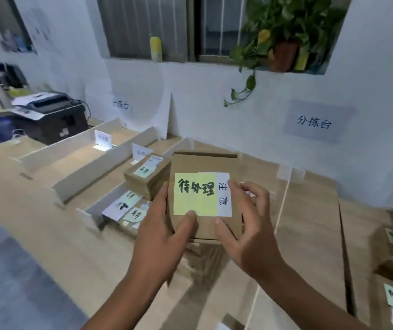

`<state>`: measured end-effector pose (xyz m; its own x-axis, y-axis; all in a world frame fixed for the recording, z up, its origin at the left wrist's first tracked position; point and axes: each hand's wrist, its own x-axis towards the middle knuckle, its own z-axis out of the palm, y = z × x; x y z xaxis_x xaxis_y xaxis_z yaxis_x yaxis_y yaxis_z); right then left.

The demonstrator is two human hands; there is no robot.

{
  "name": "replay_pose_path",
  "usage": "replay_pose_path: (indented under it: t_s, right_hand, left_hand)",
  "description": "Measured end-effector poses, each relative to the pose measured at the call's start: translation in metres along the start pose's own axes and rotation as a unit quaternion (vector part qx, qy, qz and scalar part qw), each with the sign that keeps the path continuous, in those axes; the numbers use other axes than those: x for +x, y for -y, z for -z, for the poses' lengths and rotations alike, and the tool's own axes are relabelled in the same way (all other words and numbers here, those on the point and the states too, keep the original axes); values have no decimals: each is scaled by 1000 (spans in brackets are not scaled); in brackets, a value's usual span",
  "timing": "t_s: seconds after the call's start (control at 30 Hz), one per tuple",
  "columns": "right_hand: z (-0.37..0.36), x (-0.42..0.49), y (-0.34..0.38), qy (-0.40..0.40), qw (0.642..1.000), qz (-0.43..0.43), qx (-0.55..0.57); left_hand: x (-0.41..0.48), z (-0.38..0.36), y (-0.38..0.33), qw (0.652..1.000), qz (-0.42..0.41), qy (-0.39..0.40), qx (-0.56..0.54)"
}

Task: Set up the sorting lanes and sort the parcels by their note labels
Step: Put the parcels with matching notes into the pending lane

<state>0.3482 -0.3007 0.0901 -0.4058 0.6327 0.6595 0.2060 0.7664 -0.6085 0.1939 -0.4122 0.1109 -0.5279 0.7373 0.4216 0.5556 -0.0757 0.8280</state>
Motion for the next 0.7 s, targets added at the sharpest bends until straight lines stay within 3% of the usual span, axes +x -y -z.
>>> replay_pose_path:
  t_s: [0.4,0.7]
  right_hand:
    - [-278,37,164,66,992,46,101]
    - [-430,91,150,69,991,-14,111]
  left_hand:
    - [19,268,137,992,61,-95,57]
    - [113,332,249,993,75,-70,62]
